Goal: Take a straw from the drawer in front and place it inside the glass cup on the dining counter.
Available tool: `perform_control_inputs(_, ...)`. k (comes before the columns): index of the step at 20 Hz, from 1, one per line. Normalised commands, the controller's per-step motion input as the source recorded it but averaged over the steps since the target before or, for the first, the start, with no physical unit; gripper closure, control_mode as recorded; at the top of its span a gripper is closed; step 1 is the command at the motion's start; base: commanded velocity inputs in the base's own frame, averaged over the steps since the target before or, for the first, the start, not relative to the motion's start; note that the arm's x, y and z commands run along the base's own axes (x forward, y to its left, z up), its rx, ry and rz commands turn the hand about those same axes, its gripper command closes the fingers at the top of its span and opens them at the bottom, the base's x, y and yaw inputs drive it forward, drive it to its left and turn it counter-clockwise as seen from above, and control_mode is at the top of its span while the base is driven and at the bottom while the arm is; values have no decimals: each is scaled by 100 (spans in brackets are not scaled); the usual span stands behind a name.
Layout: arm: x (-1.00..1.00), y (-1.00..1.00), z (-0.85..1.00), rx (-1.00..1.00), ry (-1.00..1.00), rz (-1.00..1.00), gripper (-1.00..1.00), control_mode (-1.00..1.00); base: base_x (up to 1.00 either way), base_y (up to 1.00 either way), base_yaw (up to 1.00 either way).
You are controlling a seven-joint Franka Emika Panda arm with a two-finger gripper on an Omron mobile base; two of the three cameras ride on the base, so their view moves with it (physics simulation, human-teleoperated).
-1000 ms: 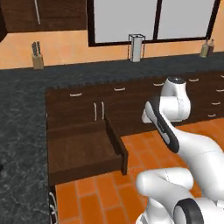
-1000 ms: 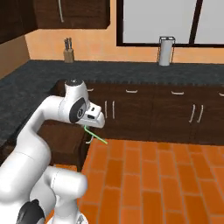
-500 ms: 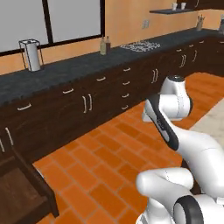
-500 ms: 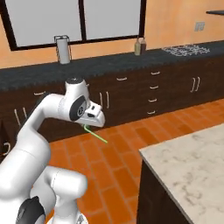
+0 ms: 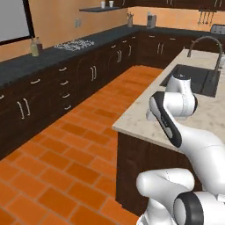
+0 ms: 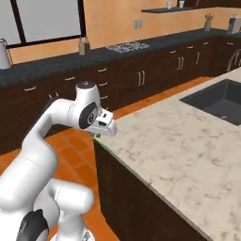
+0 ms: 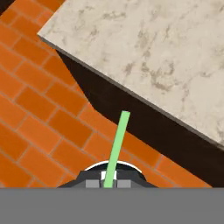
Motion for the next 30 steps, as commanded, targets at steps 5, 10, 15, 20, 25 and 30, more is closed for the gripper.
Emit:
perform_control_inputs(5, 0, 0, 0, 0, 0, 0, 100, 100, -83, -89, -38)
perform_control_inputs(10, 0, 0, 0, 0, 0, 0, 100, 100, -84, -97, -35)
perform_control_inputs(15, 0, 0, 0, 0, 0, 0, 100, 100, -75, -100, -31)
perform_control_inputs(20, 0, 0, 0, 0, 0, 0, 100, 100, -52, -100, -13)
perform_control_inputs(25, 0, 0, 0, 0, 0, 0, 100, 100, -10, -100, 7)
perform_control_inputs(30, 0, 0, 0, 0, 0, 0, 100, 100, 0, -100, 27)
